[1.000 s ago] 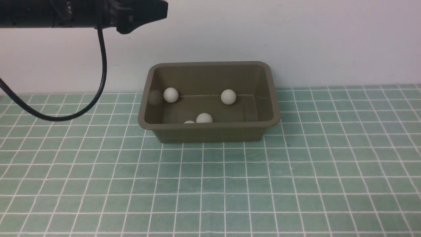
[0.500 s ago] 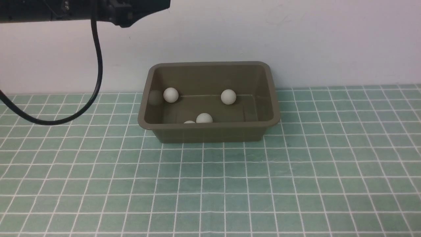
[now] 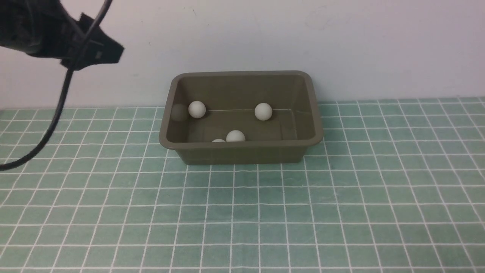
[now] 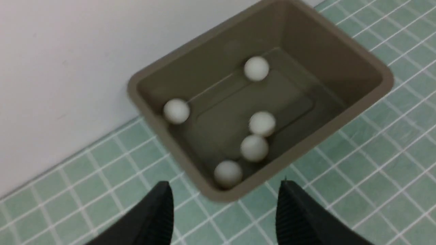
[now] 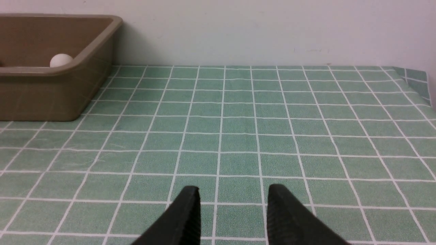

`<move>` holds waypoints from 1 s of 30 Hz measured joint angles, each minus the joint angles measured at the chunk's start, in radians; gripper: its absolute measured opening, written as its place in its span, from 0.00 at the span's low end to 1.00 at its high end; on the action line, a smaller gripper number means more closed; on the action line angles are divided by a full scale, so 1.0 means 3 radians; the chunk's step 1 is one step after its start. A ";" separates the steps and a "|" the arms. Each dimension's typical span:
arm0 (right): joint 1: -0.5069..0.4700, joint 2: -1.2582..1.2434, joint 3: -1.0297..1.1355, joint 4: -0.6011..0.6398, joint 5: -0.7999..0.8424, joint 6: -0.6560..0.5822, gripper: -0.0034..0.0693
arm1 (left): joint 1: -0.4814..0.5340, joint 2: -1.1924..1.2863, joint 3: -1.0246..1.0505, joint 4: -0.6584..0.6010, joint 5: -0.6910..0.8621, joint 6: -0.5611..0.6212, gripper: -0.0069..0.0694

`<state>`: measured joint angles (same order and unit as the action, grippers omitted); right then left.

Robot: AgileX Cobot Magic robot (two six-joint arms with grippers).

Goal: Put the table tennis balls in the box on the green coffee tablecloth.

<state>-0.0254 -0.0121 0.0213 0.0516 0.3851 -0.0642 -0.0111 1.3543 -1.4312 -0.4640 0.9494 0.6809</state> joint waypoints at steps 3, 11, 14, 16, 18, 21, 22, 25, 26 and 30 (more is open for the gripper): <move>0.0000 0.0000 0.0000 0.0000 0.0000 0.0000 0.41 | 0.0000 -0.0427 0.0000 0.0401 0.0299 -0.0323 0.58; 0.0000 0.0000 0.0000 0.0000 0.0000 0.0000 0.41 | 0.0000 -0.1654 0.0295 0.0543 0.0485 -0.0485 0.58; 0.0000 0.0000 0.0000 0.0000 0.0000 0.0000 0.41 | 0.0000 -0.2062 0.0817 0.0543 0.0152 -0.0485 0.58; 0.0000 0.0000 0.0000 0.0000 0.0000 0.0000 0.41 | 0.0000 -0.2258 0.1192 0.0543 -0.0074 -0.0506 0.58; 0.0000 0.0000 0.0000 0.0000 0.0000 0.0000 0.41 | 0.0000 -0.2490 0.1733 0.0540 -0.0407 -0.0543 0.58; 0.0000 0.0000 0.0000 0.0000 0.0000 0.0000 0.41 | 0.0000 -0.2727 0.2516 0.0540 -0.0881 -0.0638 0.58; 0.0000 0.0000 0.0000 0.0000 0.0000 0.0000 0.41 | 0.0004 -0.2801 0.2745 0.0540 -0.1017 -0.0649 0.58; 0.0000 0.0000 0.0000 0.0000 0.0000 0.0000 0.41 | 0.0061 -0.3080 0.3408 0.0540 -0.1386 -0.0673 0.58; 0.0000 0.0000 0.0000 0.0000 0.0000 0.0000 0.41 | 0.0085 -0.3183 0.3649 0.0540 -0.1504 -0.0699 0.58; 0.0000 0.0000 0.0000 0.0000 0.0000 0.0000 0.41 | 0.0245 -0.3676 0.4336 0.0540 -0.1695 -0.0945 0.58</move>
<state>-0.0254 -0.0121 0.0213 0.0516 0.3851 -0.0642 0.0624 0.2516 -0.1304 -0.3019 0.4407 0.3975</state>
